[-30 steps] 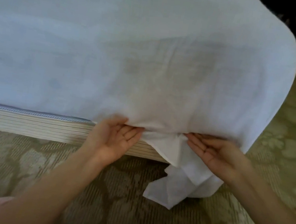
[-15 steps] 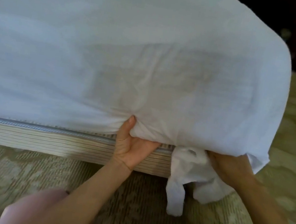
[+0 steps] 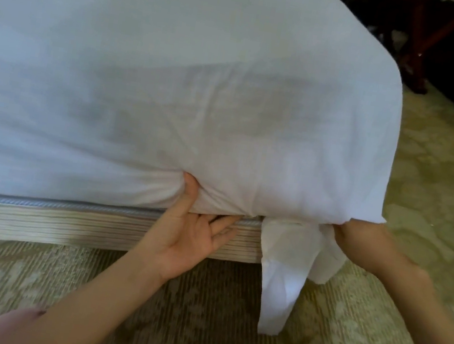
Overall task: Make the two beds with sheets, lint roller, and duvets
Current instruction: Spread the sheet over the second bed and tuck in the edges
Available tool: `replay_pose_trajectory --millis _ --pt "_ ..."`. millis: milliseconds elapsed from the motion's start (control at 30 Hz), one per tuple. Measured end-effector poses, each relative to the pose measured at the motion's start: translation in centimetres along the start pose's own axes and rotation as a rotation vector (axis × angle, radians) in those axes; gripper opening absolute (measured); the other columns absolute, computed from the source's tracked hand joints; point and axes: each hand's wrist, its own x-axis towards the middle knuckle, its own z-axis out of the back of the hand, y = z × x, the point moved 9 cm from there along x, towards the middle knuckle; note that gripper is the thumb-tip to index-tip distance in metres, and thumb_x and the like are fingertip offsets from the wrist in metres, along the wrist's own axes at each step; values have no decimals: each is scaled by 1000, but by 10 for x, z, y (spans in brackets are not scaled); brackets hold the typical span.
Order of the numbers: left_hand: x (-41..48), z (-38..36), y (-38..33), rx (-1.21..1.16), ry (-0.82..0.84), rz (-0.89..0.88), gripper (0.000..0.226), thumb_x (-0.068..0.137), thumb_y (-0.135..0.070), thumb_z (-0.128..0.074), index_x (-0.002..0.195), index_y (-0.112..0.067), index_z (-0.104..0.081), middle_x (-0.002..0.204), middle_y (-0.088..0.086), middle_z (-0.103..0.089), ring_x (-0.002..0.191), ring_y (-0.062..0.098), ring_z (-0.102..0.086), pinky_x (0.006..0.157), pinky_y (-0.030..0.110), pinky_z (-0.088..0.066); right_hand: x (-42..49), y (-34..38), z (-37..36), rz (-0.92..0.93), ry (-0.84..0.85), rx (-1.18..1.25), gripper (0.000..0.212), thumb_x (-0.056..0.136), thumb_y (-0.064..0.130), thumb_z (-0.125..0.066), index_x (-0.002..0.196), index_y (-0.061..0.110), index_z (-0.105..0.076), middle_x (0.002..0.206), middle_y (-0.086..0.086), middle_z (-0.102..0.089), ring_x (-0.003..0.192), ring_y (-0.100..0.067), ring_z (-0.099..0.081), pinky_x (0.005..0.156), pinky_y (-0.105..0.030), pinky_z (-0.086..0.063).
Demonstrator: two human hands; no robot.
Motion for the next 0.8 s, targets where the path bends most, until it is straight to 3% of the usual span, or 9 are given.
replay_pose_trajectory --millis 100,167,200,300,400,467,567,667,800 --pt "-5 1 8 122 -102 66 90 66 -79 -43 134 -21 -50 122 3 -65 117 16 -59 106 41 -36 -17 -23 9 -93 187 -28 31 96 16 -50 124 8 -60 127 -9 -60 115 -30 -56 83 -29 -41" --pt "-14 -22 32 168 -17 215 101 66 -84 -30 133 -11 -49 122 5 -66 117 18 -59 103 39 -39 -28 -51 2 -247 373 -105 44 94 33 -53 133 12 -52 133 -5 -56 115 -22 -56 84 -26 -40" --pt "-22 -40 47 189 60 305 99 70 -81 -31 133 -7 -47 123 6 -65 117 21 -59 100 39 -41 -30 -56 5 -297 383 -126 52 90 41 -57 133 13 -51 130 -5 -57 108 -21 -59 82 -27 -42" --pt "-35 -71 78 398 202 406 66 80 -53 -49 128 -8 -48 121 4 -66 115 28 -60 91 34 -48 -25 -48 24 -334 137 17 81 65 59 -74 129 15 -49 123 -5 -59 101 -25 -60 78 -32 -46" --pt "-20 -67 71 577 96 311 32 89 -33 -54 117 -19 -57 119 -3 -67 113 18 -62 97 31 -40 -21 -34 57 -399 -134 61 93 61 44 -84 130 2 -36 123 -17 -54 106 -37 -56 72 -38 -43" --pt "-10 -60 57 592 -4 239 28 94 -27 -51 118 -17 -59 117 -5 -68 110 14 -63 100 31 -38 -18 -21 56 -373 -87 23 85 71 41 -78 135 7 -35 129 -17 -51 111 -39 -54 78 -41 -45" --pt "-7 -62 39 638 -31 124 31 92 -27 -56 120 -16 -61 113 -8 -69 105 11 -65 99 31 -40 -20 1 33 -299 134 -236 35 95 36 -44 117 11 -56 117 -16 -61 102 -36 -58 74 -36 -44" --pt "-12 -68 24 737 7 1 26 91 -28 -58 115 -21 -66 114 -13 -68 106 7 -64 103 33 -39 -33 15 15 -217 240 -369 32 99 24 -29 112 11 -54 107 -14 -61 86 -32 -57 67 -32 -42" --pt "-16 -88 23 794 161 -91 26 95 -27 -53 118 -32 -65 123 -22 -61 115 0 -57 102 30 -40 -48 9 28 -292 289 -349 38 100 33 -23 119 19 -52 92 -7 -54 79 -27 -51 66 -32 -42"
